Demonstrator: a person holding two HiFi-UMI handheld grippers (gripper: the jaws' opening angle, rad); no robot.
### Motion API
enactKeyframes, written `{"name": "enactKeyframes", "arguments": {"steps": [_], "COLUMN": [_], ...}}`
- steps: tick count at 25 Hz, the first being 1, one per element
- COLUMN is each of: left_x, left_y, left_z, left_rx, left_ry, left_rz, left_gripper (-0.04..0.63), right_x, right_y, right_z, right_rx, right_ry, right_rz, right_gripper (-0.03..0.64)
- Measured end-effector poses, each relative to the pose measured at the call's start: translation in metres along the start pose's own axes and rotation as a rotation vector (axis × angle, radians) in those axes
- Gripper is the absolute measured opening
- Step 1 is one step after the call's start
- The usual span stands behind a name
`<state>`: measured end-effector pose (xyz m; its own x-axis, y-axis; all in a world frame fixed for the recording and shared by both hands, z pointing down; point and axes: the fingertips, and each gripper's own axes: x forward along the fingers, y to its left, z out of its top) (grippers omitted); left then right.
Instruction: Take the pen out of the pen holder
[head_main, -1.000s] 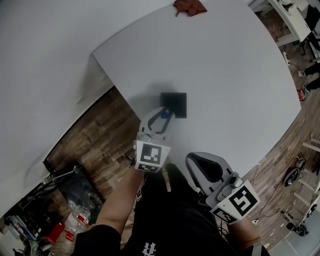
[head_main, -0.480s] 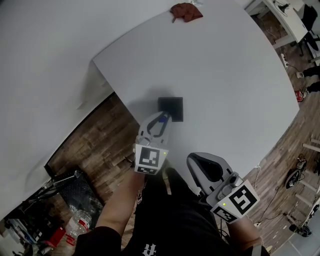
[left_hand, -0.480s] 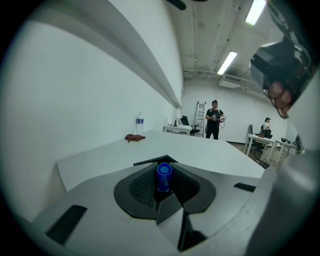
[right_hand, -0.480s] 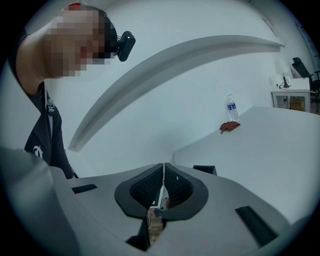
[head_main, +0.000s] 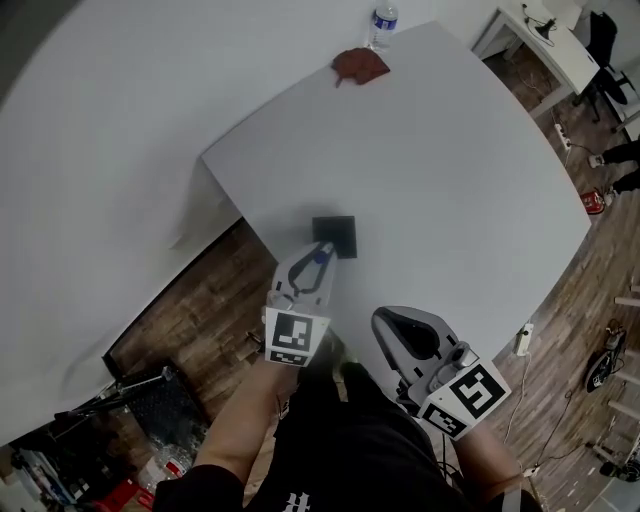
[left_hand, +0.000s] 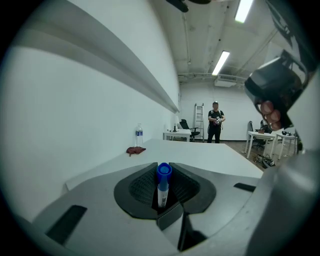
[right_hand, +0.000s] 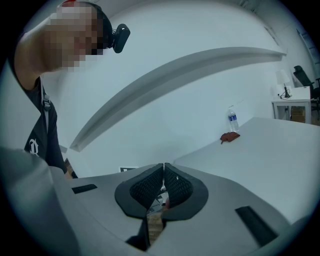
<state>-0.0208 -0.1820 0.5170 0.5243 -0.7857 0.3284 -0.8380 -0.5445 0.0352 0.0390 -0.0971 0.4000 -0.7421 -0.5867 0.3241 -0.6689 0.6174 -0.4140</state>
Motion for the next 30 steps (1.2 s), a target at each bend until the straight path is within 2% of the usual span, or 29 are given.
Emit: {"name": "enactKeyframes", "arguments": {"steps": [14,22,30], "left_x": [-0.054,-0.093,-0.129], "left_y": [-0.02,-0.041,-0.061], "left_z": [0.079,0.121,0.146], "left_rx": [0.045,0.026,-0.012], "left_ry": [-0.098,-0.139,-0.173], "left_rz": [0.026,0.014,-0.004], "left_gripper": [0.072,0.072,0.072], "right_x": [-0.024,-0.034,-0.043], "right_y": [0.007,0.018,0.033], "right_z": [0.02,0.029,0.039], "right_rx": [-0.095,-0.136,-0.182], "right_ry": [-0.071,-0.089,-0.117], "right_rz": [0.005,0.019,0.045], "right_gripper": [0.017,0.017,0.017]}}
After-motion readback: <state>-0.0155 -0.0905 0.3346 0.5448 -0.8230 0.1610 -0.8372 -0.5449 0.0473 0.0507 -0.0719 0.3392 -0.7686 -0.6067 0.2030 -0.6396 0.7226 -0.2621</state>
